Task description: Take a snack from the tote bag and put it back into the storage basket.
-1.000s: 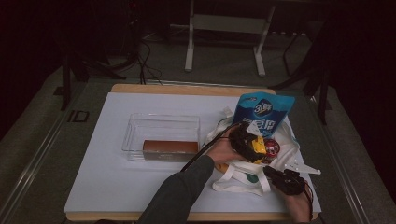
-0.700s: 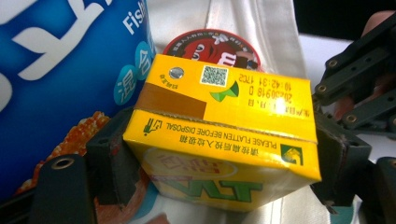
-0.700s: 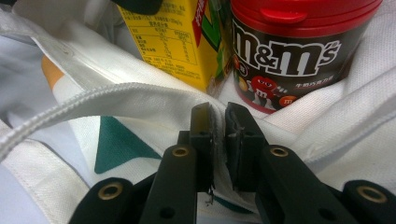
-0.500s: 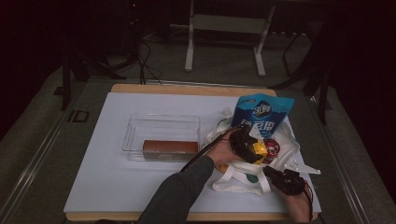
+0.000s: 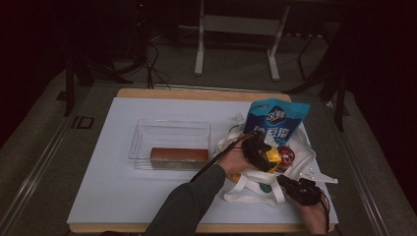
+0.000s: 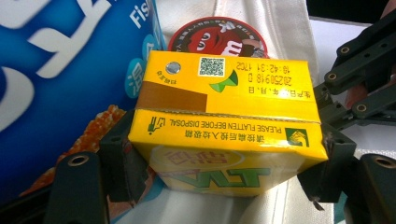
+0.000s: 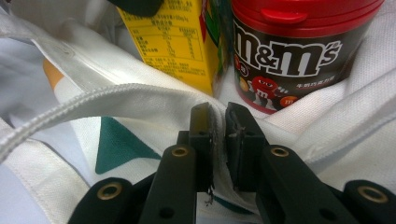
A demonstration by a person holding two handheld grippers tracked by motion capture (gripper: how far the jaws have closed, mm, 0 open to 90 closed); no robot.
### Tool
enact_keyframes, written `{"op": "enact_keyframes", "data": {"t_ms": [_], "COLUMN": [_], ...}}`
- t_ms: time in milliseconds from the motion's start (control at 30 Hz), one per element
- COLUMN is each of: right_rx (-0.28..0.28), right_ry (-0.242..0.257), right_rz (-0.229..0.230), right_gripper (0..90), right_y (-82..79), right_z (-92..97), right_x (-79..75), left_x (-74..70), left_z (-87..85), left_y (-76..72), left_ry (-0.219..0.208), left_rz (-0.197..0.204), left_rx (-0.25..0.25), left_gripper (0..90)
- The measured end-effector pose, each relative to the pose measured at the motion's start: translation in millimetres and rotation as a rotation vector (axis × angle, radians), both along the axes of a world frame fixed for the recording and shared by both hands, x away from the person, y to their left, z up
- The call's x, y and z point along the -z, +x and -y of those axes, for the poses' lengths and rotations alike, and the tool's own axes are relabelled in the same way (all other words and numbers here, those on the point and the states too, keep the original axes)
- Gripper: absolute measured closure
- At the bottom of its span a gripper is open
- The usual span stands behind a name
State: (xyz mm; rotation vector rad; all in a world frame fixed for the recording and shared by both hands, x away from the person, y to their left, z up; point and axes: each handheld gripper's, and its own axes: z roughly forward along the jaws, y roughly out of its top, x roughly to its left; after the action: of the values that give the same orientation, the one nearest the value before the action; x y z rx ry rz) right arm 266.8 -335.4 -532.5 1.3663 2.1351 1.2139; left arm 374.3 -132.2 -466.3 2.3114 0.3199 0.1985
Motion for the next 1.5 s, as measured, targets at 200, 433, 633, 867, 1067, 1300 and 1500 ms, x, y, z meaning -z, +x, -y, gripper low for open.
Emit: {"op": "enact_keyframes", "data": {"t_ms": [200, 433, 633, 867, 1067, 1300, 1500], "right_rx": [0.001, 0.0, 0.001, 0.0, 0.001, 0.002, 0.002], "right_ry": [0.001, 0.0, 0.001, -0.001, -0.001, 0.001, 0.002], "right_rz": [0.0, 0.0, 0.0, 0.003, 0.004, 0.004, 0.005], "right_gripper": [81.1, 81.1, 81.0, 81.0, 81.0, 81.1, 81.0], "right_y": [-0.1, 0.0, -0.1, 0.3, 0.3, 0.2, 0.2], "right_z": [0.0, 0.1, -0.1, 0.2, 0.1, 0.1, 0.2], "right_x": [0.0, 0.0, 0.1, 0.2, 0.3, 0.4, 0.5], "left_x": [-8.8, -21.7, -31.3, -43.2, -52.7, -63.0, -70.5], "left_z": [-5.2, -13.6, -21.8, -31.7, -39.3, -48.3, -56.3], "left_y": [-0.9, -5.5, -6.5, -10.3, -15.6, -22.8, -27.7], "left_ry": [-0.017, -0.035, -0.064, -0.097, -0.112, -0.126, -0.121], "left_rz": [0.002, 0.023, 0.016, 0.019, 0.023, 0.038, 0.047], "left_rx": [-0.011, -0.018, -0.043, -0.048, -0.052, -0.048, -0.043], "left_gripper": [28.7, 28.7, 28.6, 28.6, 28.7, 28.6, 28.7]}}
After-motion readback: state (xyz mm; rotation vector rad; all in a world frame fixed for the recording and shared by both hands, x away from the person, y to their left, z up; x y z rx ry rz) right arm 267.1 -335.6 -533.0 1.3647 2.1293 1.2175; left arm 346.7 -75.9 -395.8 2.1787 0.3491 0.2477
